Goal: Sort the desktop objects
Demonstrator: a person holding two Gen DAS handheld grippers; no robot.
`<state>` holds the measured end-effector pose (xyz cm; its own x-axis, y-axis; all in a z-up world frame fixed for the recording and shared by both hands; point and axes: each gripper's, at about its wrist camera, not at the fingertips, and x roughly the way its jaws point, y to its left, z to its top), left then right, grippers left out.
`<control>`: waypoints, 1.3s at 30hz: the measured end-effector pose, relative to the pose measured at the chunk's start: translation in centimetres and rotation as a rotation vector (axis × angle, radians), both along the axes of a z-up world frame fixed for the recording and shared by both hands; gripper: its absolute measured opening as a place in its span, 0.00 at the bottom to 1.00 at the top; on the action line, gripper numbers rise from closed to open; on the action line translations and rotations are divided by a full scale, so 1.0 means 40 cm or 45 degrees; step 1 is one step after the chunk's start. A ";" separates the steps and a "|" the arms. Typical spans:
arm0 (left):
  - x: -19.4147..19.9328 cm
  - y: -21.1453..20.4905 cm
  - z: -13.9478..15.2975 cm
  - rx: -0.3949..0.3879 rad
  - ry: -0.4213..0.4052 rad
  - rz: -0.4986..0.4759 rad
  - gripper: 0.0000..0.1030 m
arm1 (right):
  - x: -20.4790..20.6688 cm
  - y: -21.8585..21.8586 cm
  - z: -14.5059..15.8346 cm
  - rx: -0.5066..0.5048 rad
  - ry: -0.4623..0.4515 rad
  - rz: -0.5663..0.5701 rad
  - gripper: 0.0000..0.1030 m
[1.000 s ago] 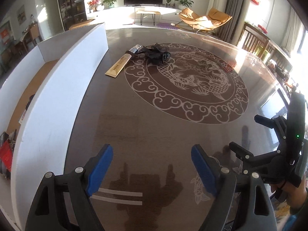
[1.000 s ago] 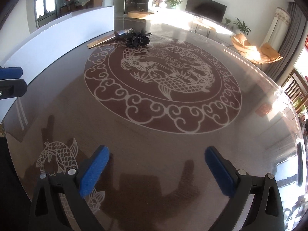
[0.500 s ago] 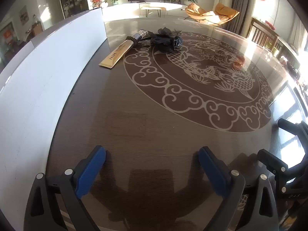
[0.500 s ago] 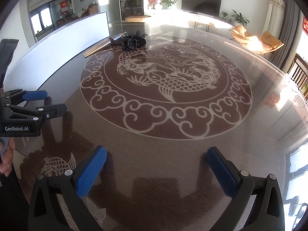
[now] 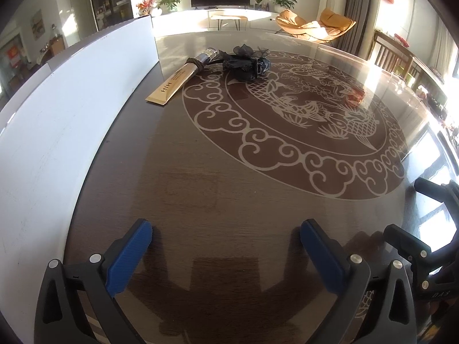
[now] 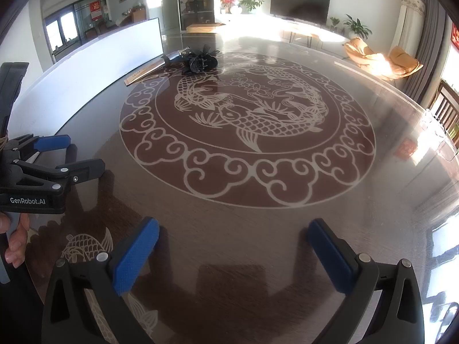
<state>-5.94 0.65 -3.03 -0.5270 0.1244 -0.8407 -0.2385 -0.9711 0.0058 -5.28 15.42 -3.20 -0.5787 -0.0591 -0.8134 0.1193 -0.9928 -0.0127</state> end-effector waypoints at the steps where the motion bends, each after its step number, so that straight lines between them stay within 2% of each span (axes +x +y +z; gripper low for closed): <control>1: 0.000 0.000 0.000 0.001 0.000 0.000 1.00 | 0.001 -0.001 0.001 0.000 0.000 0.000 1.00; 39: 0.000 0.001 -0.001 0.007 0.016 0.022 1.00 | -0.001 0.000 -0.001 0.000 0.000 0.000 1.00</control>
